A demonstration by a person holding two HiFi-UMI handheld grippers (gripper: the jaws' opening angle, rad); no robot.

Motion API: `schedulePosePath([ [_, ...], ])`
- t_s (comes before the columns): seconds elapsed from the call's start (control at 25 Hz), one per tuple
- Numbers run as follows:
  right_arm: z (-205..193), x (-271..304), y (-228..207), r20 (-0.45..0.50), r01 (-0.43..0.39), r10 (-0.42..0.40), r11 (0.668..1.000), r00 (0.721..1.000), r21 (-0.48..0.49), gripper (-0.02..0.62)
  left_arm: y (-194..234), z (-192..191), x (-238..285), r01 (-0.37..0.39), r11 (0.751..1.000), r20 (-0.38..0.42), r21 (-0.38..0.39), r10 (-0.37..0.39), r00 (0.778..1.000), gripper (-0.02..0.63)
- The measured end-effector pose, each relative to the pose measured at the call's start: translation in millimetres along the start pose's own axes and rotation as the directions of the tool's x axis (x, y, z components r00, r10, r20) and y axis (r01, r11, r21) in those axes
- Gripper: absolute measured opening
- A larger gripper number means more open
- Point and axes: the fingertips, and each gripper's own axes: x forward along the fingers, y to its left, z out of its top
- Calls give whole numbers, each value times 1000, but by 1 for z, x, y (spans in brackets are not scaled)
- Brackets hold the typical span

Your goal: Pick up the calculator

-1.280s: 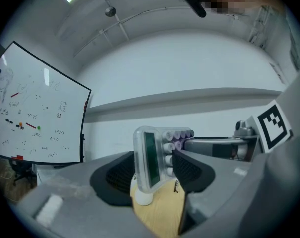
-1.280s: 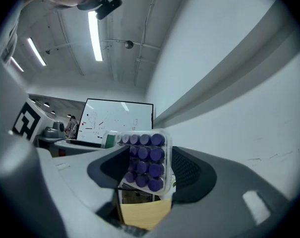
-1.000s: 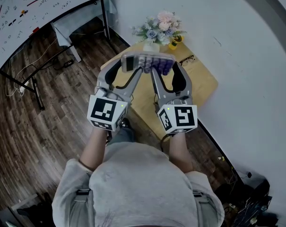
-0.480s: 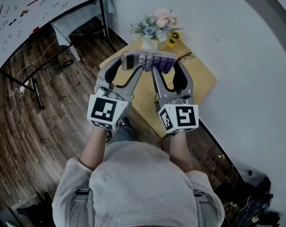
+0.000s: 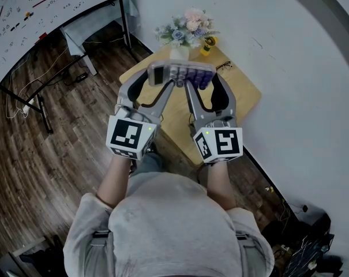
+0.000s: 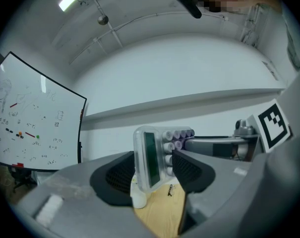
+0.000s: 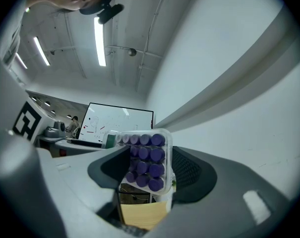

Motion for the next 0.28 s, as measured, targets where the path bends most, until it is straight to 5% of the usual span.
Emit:
schedulePosePath([
  [0.28, 2, -9, 2, -2, 3, -3, 1000, 1000, -5, 259, -6, -3, -7, 3, 1000, -10, -5, -3, 1000, 244],
])
